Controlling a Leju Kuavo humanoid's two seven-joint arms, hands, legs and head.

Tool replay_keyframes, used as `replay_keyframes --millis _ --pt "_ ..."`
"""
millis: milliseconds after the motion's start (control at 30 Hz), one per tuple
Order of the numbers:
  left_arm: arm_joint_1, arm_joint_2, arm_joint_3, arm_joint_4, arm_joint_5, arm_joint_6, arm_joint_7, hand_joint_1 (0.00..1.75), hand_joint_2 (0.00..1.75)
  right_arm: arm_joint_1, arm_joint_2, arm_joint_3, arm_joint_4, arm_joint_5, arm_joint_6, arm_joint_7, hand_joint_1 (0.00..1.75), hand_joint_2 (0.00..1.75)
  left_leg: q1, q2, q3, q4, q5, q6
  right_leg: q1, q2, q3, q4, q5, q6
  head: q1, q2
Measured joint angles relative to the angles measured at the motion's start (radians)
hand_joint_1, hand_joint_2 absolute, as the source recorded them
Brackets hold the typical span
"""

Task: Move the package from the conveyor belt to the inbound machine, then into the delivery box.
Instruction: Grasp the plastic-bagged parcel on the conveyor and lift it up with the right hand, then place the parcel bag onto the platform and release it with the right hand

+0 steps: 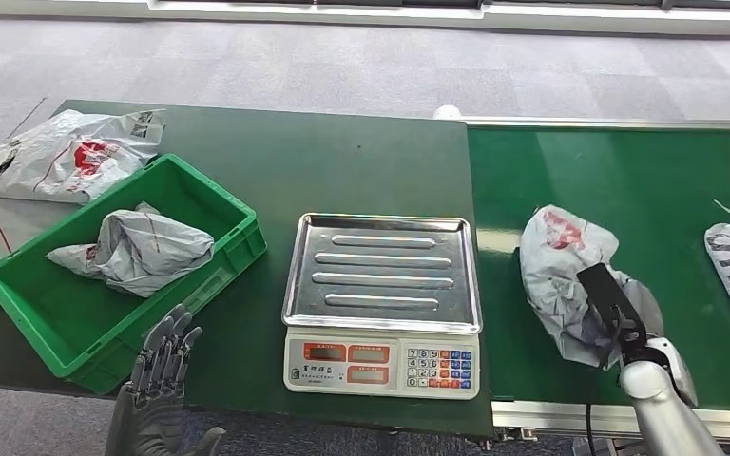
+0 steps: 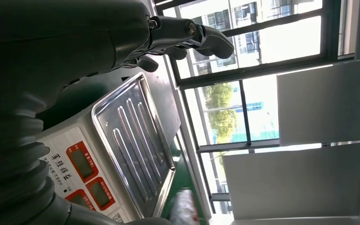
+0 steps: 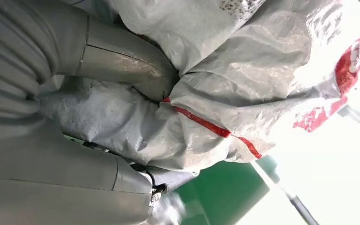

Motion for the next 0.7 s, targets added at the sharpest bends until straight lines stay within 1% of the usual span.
replay_keyframes --millis 67,100,133,200,267,400,533,567,600,633,667,700 --pt "0.001 -0.009 0.002 -0.003 -0.002 0.008 -0.002 0.00 1.75 0.031 0.044 -0.064 -0.131 -0.117 -0.205 -0.175 1.75 1.75 0.000 -0.003 0.000 0.000 0.000 0.000 0.000 -0.003 0.000 0.000 -0.001 0.000 0.000 0.000" --pt "0.001 -0.012 0.002 -0.003 -0.003 0.016 -0.003 0.00 1.75 0.047 0.062 -0.088 -0.197 -0.162 -0.284 -0.236 1.75 1.75 0.000 -0.004 0.000 0.000 0.000 0.000 0.000 -0.005 0.001 0.000 -0.001 0.000 0.000 0.000" --pt "0.001 -0.014 0.002 -0.003 -0.003 0.023 -0.005 0.00 1.75 0.061 0.078 -0.109 -0.260 -0.196 -0.343 -0.277 1.75 1.75 0.000 -0.005 0.000 0.000 0.000 0.000 0.000 -0.005 0.001 0.000 -0.002 0.000 0.000 0.000" --pt "0.000 -0.016 0.002 -0.003 -0.003 0.030 -0.007 0.00 1.75 0.085 0.099 -0.136 -0.363 -0.229 -0.395 -0.304 1.75 1.75 0.000 -0.004 0.000 0.000 0.000 -0.001 0.000 -0.004 0.001 0.000 -0.003 -0.001 0.000 0.000" --pt "0.000 -0.017 0.002 -0.003 -0.003 0.033 -0.007 0.00 1.75 0.105 0.114 -0.152 -0.433 -0.238 -0.404 -0.310 1.75 1.75 0.000 -0.003 0.000 0.000 -0.001 -0.002 0.000 -0.003 0.000 0.000 -0.003 -0.001 0.000 0.000" --pt "0.000 -0.017 0.002 -0.003 -0.001 0.042 -0.007 0.00 1.75 0.123 0.130 -0.165 -0.496 -0.248 -0.407 -0.322 1.75 1.75 0.000 -0.001 0.000 0.000 -0.001 -0.001 0.000 -0.002 0.000 0.000 -0.002 0.000 0.000 0.000" --pt "0.000 -0.016 0.002 -0.003 0.009 0.065 -0.014 0.00 1.75 0.132 0.150 -0.185 -0.554 -0.338 -0.406 -0.391 1.75 1.75 0.000 -0.001 0.000 0.000 -0.001 -0.001 0.000 -0.002 0.000 0.000 -0.002 0.000 0.000 0.000" --pt "0.000 -0.015 0.002 -0.003 0.013 0.075 -0.018 0.00 1.75 0.134 0.154 -0.188 -0.575 -0.360 -0.400 -0.390 1.75 1.75 0.000 -0.001 0.000 0.000 -0.001 -0.001 0.000 -0.002 0.000 0.000 -0.002 0.000 0.000 0.000" --pt "0.000 -0.013 0.001 -0.003 0.018 0.085 -0.022 0.00 1.75 0.135 0.156 -0.188 -0.595 -0.371 -0.383 -0.371 1.75 1.75 0.000 -0.001 0.000 0.000 -0.001 -0.001 0.000 -0.002 0.001 0.000 -0.002 0.000 0.000 0.000" --pt "0.000 -0.010 0.001 -0.003 0.021 0.093 -0.027 0.00 1.75 0.134 0.152 -0.182 -0.610 -0.366 -0.345 -0.330 1.75 1.75 0.000 -0.001 -0.002 0.000 -0.001 -0.001 0.000 -0.001 0.001 0.000 -0.002 0.000 0.000 0.000" --pt "0.000 -0.007 0.000 -0.002 0.023 0.096 -0.031 0.00 1.75 0.128 0.145 -0.171 -0.618 -0.340 -0.284 -0.271 1.75 1.75 0.000 -0.001 -0.004 -0.001 -0.001 -0.002 0.000 0.000 0.001 0.000 -0.002 0.000 0.000 0.000" --pt "-0.002 -0.004 -0.002 -0.001 0.021 0.095 -0.035 0.00 1.75 0.117 0.133 -0.148 -0.619 -0.292 -0.197 -0.196 1.75 1.75 0.000 0.000 -0.006 -0.001 -0.002 -0.002 0.000 0.001 0.001 0.000 -0.002 0.000 0.000 0.000"
